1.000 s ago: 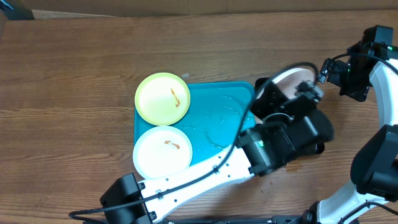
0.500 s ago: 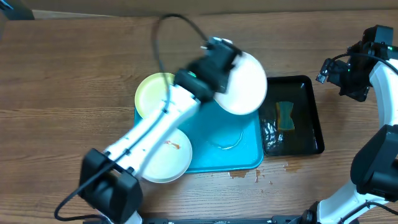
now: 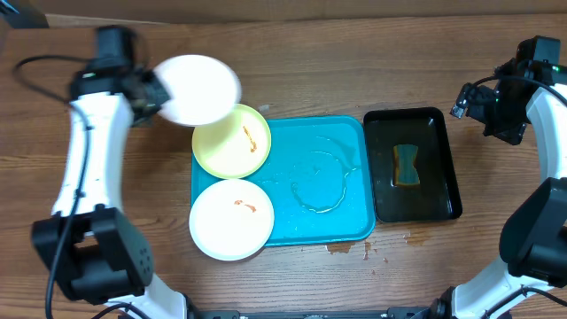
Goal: Clean dirty plates on tray and stack at the side
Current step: 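Carry the plate to the table's left side and set it down, then move the left gripper to the white plate on the tray, grip its rim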
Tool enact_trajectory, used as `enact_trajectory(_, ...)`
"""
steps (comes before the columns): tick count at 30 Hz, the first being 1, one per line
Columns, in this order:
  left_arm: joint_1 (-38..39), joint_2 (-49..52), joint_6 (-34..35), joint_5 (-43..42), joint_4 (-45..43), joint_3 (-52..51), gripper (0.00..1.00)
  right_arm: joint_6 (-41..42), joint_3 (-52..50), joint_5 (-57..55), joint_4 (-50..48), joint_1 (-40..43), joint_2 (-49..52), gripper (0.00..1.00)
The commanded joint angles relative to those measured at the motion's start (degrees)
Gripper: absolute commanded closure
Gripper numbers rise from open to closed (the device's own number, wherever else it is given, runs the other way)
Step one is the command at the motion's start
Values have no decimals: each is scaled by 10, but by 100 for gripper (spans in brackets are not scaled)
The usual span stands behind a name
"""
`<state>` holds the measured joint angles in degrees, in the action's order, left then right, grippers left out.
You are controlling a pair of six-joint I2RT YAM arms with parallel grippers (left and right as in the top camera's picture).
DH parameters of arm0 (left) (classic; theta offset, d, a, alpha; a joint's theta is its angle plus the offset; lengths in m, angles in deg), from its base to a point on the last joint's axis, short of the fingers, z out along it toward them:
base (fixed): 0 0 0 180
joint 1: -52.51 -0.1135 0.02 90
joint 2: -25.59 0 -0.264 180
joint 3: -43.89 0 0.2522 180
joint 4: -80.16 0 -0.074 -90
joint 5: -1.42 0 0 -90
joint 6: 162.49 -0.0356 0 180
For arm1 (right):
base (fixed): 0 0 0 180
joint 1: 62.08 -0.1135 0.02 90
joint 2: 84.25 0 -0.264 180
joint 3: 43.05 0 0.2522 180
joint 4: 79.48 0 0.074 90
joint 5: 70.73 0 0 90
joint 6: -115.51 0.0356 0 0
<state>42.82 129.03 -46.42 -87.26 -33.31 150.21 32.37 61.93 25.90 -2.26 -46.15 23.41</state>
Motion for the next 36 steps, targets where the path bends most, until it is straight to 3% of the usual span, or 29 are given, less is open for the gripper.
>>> enact_trajectory(1, -78, 1, 12, 6, 3, 2, 96, 3, 7, -2, -3, 0, -2, 0)
enact_trajectory(9, -198, 1, 40, 6, -31, -62, 96, 3, 7, -2, -3, 0, -2, 0)
enact_trajectory(18, -214, 1, 39, 6, -153, -177, 95, 3, 7, -2, -3, 0, -2, 0)
enact_trajectory(21, -215, 1, 39, 6, -160, -187, 67, 3, 7, -2, -3, 0, -2, 0)
enact_trajectory(23, -214, 1, 28, -7, -155, -187, 35, 3, 7, -2, -3, 0, -2, 0)
enact_trajectory(24, -214, 1, 13, -26, -153, -187, 24, 3, 7, -2, -3, 0, -2, 0)
enact_trajectory(26, -214, 1, -17, -81, -139, -187, 17, 3, 7, -2, -3, 0, -2, 0)
enact_trajectory(31, -210, 1, -68, -241, -75, -187, 18, 3, 7, -2, -3, 0, -2, 0)
enact_trajectory(36, -181, 0, -137, -299, 7, -187, 37, 3, 7, -2, -3, 0, -2, 0)
